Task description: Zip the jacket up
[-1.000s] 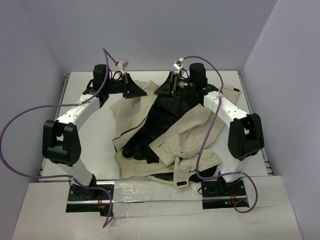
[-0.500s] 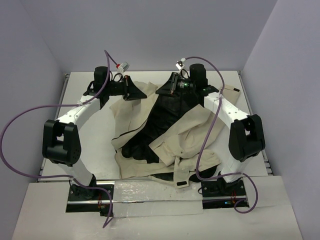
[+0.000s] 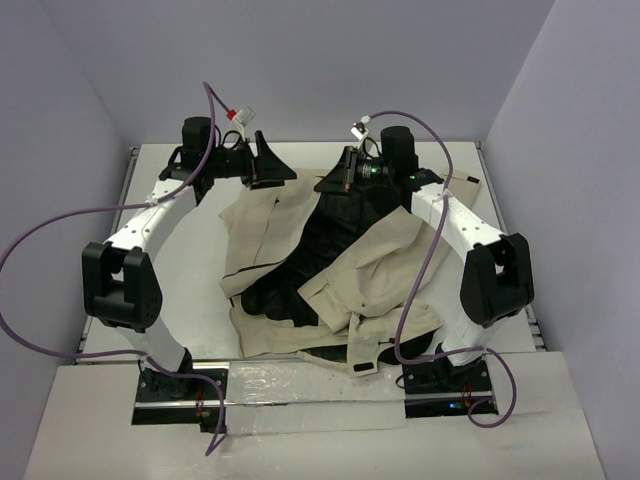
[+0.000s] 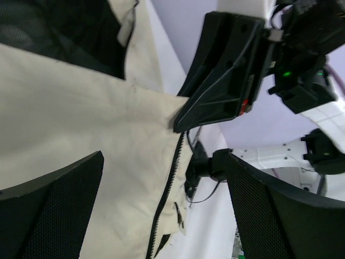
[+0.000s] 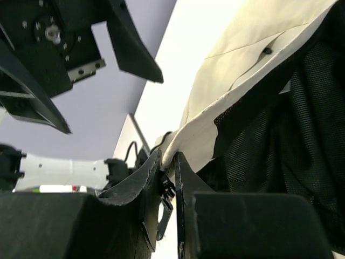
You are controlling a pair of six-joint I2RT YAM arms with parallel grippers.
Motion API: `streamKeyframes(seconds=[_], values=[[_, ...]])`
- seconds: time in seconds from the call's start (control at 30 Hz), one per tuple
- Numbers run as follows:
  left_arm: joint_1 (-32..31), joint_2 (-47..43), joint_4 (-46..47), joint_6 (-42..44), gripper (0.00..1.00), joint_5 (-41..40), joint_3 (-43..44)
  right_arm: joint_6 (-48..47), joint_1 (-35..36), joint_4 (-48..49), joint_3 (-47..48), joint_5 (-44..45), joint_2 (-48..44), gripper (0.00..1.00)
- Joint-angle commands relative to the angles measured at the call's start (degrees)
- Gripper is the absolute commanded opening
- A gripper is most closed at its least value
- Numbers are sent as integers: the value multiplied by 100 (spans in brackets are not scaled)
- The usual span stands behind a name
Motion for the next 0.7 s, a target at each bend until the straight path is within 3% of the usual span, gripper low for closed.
streamKeyframes(seconds=[0.0, 0.23, 0.4, 0.67], values=[[7, -16, 1485, -817, 99, 608, -128, -208, 7, 78, 264, -585, -397, 0], [-183, 286, 2791, -1943, 99, 841, -270, -63, 16, 614, 107, -1216, -508, 0], [-366, 465, 4250, -2992, 97, 981, -544, 24, 25, 872, 107, -1422, -521, 0], [-670, 635, 4903, -3494, 88, 969, -615, 152, 85, 1006, 133, -1527, -443, 0]])
